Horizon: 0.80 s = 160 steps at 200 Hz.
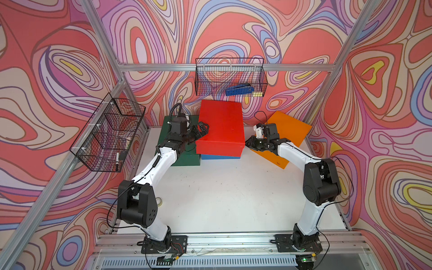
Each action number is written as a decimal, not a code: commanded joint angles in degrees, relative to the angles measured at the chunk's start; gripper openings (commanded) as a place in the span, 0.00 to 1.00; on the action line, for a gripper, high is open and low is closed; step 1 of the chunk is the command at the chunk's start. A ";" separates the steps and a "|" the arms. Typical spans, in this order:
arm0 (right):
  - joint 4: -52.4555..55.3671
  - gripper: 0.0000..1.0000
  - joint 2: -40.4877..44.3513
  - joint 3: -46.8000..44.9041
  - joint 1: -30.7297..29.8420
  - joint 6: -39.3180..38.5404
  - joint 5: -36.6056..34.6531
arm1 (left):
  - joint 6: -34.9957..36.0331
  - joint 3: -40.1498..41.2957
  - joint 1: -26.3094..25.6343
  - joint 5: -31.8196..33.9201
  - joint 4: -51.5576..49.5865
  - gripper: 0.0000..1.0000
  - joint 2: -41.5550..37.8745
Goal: Stack the shoeboxes
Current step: Place the shoebox at the shoebox.
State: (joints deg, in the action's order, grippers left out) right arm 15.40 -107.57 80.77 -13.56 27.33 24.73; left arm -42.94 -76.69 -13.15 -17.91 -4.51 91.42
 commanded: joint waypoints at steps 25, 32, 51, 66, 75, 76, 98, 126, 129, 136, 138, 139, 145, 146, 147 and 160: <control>-0.21 0.23 4.27 -2.54 0.51 -0.37 1.31 | 6.57 5.26 -0.21 6.16 -6.84 1.00 -13.55; 0.10 0.23 4.40 -2.66 0.58 -0.34 1.67 | 7.34 6.67 -0.21 7.28 -7.72 1.00 -15.56; 0.38 0.23 4.48 -3.12 0.81 -0.18 2.82 | 8.69 10.47 -0.21 9.83 -10.00 0.99 -20.12; -0.20 0.16 4.22 -3.67 0.97 0.08 3.87 | 9.44 13.10 -0.20 9.59 -10.25 0.88 -22.27; -0.76 0.10 3.97 -3.90 1.00 0.50 4.35 | 9.37 14.12 -0.19 8.86 -11.63 0.81 -22.57; -0.83 0.09 3.91 -3.93 1.04 0.56 4.40 | 9.32 14.16 -0.20 8.77 -11.77 0.80 -22.54; -1.31 0.00 3.51 -3.96 1.23 1.26 4.81 | 7.47 16.57 -0.21 10.55 -13.54 0.73 -22.46; -1.00 0.00 3.87 -4.31 1.26 1.15 4.46 | 6.10 19.84 -0.17 13.07 -14.23 0.75 -23.89; -0.82 0.00 3.86 -4.31 1.26 1.07 4.38 | 6.11 19.97 -0.21 13.07 -14.44 0.76 -23.91; -0.37 0.00 3.86 -4.26 1.28 0.82 3.98 | 6.00 20.36 -0.19 12.88 -14.64 0.76 -23.96; -0.33 0.00 3.86 -4.23 1.26 0.76 3.87 | 5.97 20.48 -0.14 12.79 -14.73 0.76 -23.93; -0.30 0.00 3.86 -4.18 1.30 0.73 3.81 | 5.95 20.50 -0.13 12.76 -14.73 0.75 -23.88; -0.06 0.00 3.88 -4.17 1.26 0.62 3.54 | 6.02 20.74 -0.21 12.69 -15.16 0.73 -23.84; -0.04 0.00 3.87 -4.19 1.26 0.58 3.51 | 5.98 20.76 -0.17 12.75 -15.21 0.73 -23.83; 0.02 0.00 3.86 -4.16 1.26 0.55 3.45 | 5.96 20.82 -0.15 12.78 -15.28 0.73 -23.83; 0.24 0.00 3.59 -4.12 1.33 0.46 3.11 | 5.54 21.51 -0.13 12.92 -15.61 0.67 -23.64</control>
State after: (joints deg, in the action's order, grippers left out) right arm 14.98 -104.62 77.17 -12.67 28.18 28.73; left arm -36.29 -56.01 -13.19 -6.55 -18.46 68.45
